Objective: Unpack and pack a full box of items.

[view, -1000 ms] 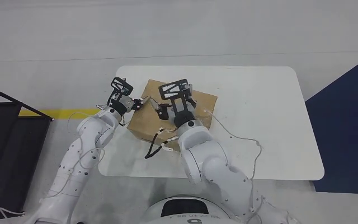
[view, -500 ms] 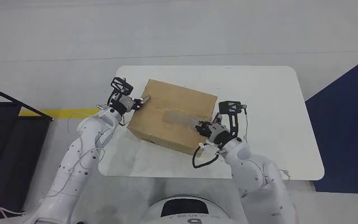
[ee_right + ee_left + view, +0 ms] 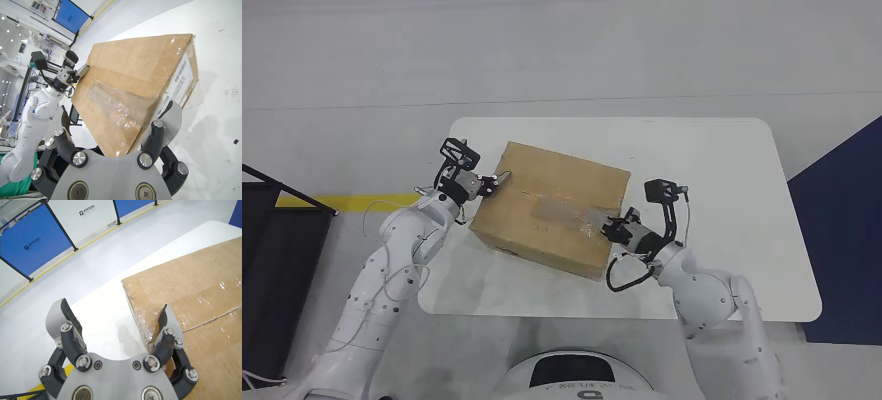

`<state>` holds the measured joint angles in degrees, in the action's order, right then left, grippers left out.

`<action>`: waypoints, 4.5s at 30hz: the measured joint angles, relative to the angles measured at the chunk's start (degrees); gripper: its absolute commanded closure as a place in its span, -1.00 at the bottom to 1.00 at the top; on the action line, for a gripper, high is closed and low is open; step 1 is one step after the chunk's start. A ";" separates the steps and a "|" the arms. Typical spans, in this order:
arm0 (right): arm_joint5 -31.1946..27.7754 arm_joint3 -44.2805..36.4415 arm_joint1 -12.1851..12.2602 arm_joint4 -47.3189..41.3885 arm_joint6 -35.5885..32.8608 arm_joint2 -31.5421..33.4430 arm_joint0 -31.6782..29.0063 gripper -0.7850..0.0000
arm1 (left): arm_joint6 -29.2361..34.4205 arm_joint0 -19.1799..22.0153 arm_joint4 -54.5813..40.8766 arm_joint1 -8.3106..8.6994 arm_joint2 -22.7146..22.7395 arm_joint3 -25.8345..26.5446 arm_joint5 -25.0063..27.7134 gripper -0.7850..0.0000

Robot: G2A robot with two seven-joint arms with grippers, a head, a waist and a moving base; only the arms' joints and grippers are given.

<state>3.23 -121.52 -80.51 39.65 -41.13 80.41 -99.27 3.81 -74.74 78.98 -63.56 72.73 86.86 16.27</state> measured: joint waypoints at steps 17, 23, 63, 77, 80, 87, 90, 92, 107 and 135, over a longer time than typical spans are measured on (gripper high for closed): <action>-4.33 2.69 1.16 -10.63 -0.33 1.20 1.97 -1.00 | 0.00 0.00 0.00 0.00 0.00 0.00 0.00 -1.00; -6.37 1.17 1.53 -14.10 3.52 3.15 0.05 -1.00 | 0.00 0.00 0.00 0.00 0.00 0.00 0.00 -1.00; -3.62 13.42 2.74 -28.51 0.10 -0.83 8.97 -1.00 | 0.00 0.00 0.00 0.00 0.00 0.00 0.00 -1.00; 3.65 18.35 2.74 -27.75 -0.26 -7.37 17.55 -1.00 | 0.00 0.00 0.00 0.00 0.00 0.00 0.00 -1.00; 4.15 19.51 2.63 -27.41 -0.99 -9.60 19.66 -1.00 | 0.00 0.00 0.00 0.00 0.00 0.00 0.00 -1.00; 4.96 21.84 2.26 -27.18 -0.48 -13.92 23.50 -1.00 | -0.08 -0.07 -0.03 -0.01 0.01 0.10 -0.07 -1.00; 4.91 22.24 2.29 -27.55 -0.30 -14.28 24.07 -1.00 | -0.78 -0.64 1.05 0.04 0.24 1.21 -0.42 -1.00; 4.30 22.25 2.39 -28.42 -0.18 -14.00 23.98 -1.00 | -1.07 -1.12 3.17 0.14 0.33 2.26 -0.81 -1.00; 3.99 23.89 2.66 -28.74 1.83 -15.98 25.19 -1.00 | -1.04 -2.85 1.92 0.27 3.71 4.84 -1.66 -1.00; 7.84 32.92 -0.89 -30.94 11.87 -29.11 37.38 -1.00 | -1.11 -0.27 7.13 -0.53 0.17 -3.39 0.52 -1.00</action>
<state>11.07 -88.60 -81.40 8.71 -29.26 51.30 -61.88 2.70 -75.01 86.10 -64.09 72.90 83.46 16.79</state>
